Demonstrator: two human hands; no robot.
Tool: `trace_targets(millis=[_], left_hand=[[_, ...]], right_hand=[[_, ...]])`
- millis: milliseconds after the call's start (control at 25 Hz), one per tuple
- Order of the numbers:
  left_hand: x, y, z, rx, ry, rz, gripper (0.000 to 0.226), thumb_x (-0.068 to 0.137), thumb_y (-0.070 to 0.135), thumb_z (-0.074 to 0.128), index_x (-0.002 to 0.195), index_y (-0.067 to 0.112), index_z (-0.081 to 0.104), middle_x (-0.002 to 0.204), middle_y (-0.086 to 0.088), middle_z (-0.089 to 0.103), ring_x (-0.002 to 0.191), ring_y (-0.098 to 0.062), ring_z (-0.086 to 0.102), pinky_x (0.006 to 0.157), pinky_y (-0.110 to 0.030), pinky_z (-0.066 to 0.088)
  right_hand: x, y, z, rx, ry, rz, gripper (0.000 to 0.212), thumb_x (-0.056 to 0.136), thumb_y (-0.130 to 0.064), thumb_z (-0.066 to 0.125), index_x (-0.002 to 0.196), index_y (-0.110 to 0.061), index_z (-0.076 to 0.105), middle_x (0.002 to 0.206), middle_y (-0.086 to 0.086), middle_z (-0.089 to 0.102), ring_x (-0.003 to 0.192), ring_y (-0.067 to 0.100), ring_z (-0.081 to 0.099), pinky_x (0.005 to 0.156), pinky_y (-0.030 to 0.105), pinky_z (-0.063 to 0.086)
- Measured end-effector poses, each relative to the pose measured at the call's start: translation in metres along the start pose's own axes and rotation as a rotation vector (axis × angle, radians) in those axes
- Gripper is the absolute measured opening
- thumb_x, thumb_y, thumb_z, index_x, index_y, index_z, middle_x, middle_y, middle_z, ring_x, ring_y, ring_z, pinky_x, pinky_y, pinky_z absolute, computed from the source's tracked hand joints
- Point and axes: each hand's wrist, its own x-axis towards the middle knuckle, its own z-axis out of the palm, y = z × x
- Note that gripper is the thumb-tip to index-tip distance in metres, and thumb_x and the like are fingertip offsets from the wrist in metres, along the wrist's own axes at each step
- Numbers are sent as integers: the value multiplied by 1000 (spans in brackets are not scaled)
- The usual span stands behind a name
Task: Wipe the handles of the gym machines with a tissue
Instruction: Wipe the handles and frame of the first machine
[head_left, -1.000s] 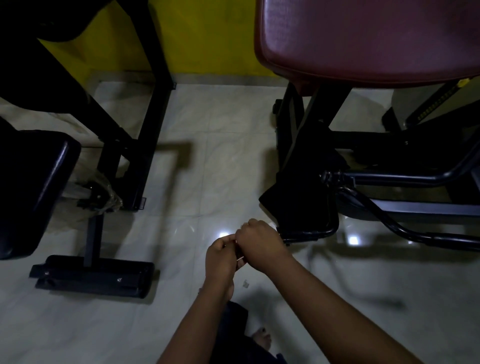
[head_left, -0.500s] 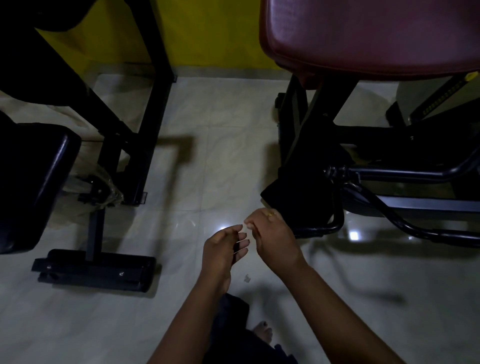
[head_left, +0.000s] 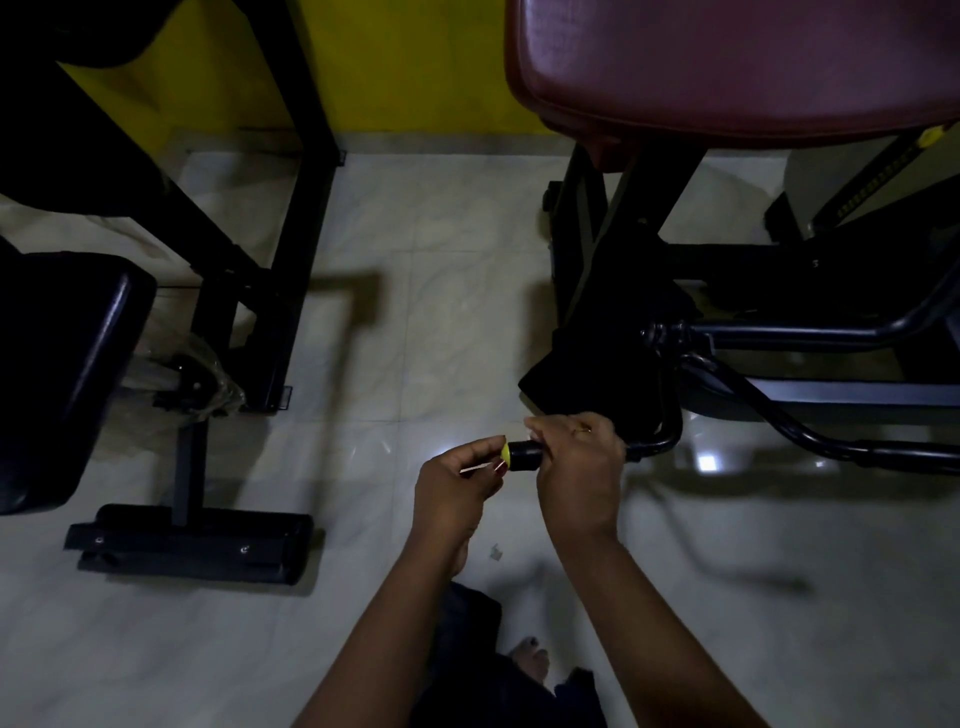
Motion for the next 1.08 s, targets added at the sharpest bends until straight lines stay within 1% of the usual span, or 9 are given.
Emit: trace_targets(millis=[120, 200, 280, 440, 600, 760, 920, 960, 1080], left_hand=[[0, 1, 0, 128, -17, 87, 33, 84, 2, 69, 102, 30, 74, 93, 10, 75, 91, -9, 70, 91, -32, 55], [1, 4, 0, 188, -42, 137, 32, 83, 4, 70, 100, 30, 75, 91, 11, 75, 87, -12, 72, 86, -31, 56], [4, 6, 0, 266, -44, 183, 28, 82, 7, 73, 100, 28, 76, 92, 10, 75, 82, -7, 71, 77, -23, 56], [10, 10, 3, 349, 26, 192, 23, 76, 8, 78, 92, 25, 77, 90, 7, 75, 74, 0, 67, 70, -11, 49], [13, 13, 3, 326, -16, 158, 22, 74, 6, 79, 85, 25, 78, 81, 9, 75, 78, -5, 70, 71, -14, 53], [13, 14, 3, 340, 30, 119, 23, 76, 4, 79, 92, 20, 77, 82, 5, 72, 68, -10, 65, 55, -9, 45], [12, 16, 2, 399, 10, 179, 24, 76, 7, 78, 81, 30, 76, 80, 10, 73, 63, -15, 67, 55, -17, 49], [12, 16, 2, 408, 13, 176, 25, 76, 6, 78, 81, 30, 76, 81, 10, 73, 63, -13, 66, 54, -16, 48], [13, 15, 2, 466, 27, 195, 26, 78, 4, 76, 86, 28, 76, 84, 11, 71, 64, -5, 60, 58, -16, 42]], right_hand=[[-25, -17, 1, 54, 2, 29, 37, 80, -4, 43, 100, -10, 73, 105, 5, 70, 98, 19, 47, 83, 27, 49], [-34, -16, 1, 118, -23, -111, 34, 84, -4, 45, 106, -6, 71, 110, 9, 67, 101, 19, 49, 93, 13, 40], [-25, 1, 2, 85, -43, -201, 32, 84, 3, 53, 111, -4, 69, 111, 11, 65, 99, 21, 48, 93, 13, 40], [-21, 3, 7, 17, 89, 147, 41, 78, 14, 58, 113, -4, 69, 111, 13, 66, 97, 23, 43, 83, 26, 43], [-33, -3, 9, 38, -34, -196, 39, 83, 5, 47, 115, -2, 67, 115, 13, 65, 99, 24, 47, 90, 26, 44], [-21, 14, 4, 14, 160, 215, 40, 83, 2, 43, 113, -4, 68, 109, 14, 66, 99, 28, 46, 88, 31, 44], [-40, -2, 11, 33, 21, -244, 36, 86, 2, 47, 116, 1, 67, 117, 16, 65, 103, 25, 49, 93, 26, 44], [-35, 7, 9, 14, 16, -249, 35, 86, 2, 48, 116, 1, 67, 116, 15, 65, 101, 25, 50, 93, 26, 43], [-25, 22, 1, -34, 175, 138, 35, 85, -2, 45, 112, -1, 69, 112, 13, 68, 97, 27, 51, 94, 24, 37]])
